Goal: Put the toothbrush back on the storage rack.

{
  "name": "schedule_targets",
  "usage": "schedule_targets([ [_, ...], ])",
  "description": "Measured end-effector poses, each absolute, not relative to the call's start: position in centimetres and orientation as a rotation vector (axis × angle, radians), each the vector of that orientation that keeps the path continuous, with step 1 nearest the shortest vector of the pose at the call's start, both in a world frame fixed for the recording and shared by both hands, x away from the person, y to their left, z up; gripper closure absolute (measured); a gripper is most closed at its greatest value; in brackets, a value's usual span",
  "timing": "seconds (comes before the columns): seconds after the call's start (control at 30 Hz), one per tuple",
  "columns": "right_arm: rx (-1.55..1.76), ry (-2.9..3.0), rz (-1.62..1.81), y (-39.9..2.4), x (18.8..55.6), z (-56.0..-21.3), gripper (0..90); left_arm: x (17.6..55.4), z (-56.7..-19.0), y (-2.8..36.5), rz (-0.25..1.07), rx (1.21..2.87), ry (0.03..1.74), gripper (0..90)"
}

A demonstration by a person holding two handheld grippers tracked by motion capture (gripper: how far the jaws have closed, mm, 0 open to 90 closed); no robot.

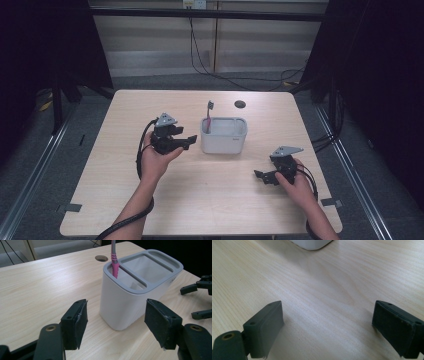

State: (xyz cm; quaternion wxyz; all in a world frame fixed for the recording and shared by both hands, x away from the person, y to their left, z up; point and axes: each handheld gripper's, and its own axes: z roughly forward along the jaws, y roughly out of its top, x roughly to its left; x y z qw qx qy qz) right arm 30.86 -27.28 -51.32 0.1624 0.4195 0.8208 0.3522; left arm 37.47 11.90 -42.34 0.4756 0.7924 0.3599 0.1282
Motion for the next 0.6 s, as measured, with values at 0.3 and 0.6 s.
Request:
schedule_targets([
  [0.3,1.196,2.342,1.005,-27.3,30.9,-51.3,9.4,37.1,-42.5,12.7,0.311,1.948,0.887,34.0],
  [0.6,1.197,2.342,1.005,-27.3,30.9,-51.3,9.4,36.7,-42.6,13.6,0.302,1.971,0.887,33.0],
])
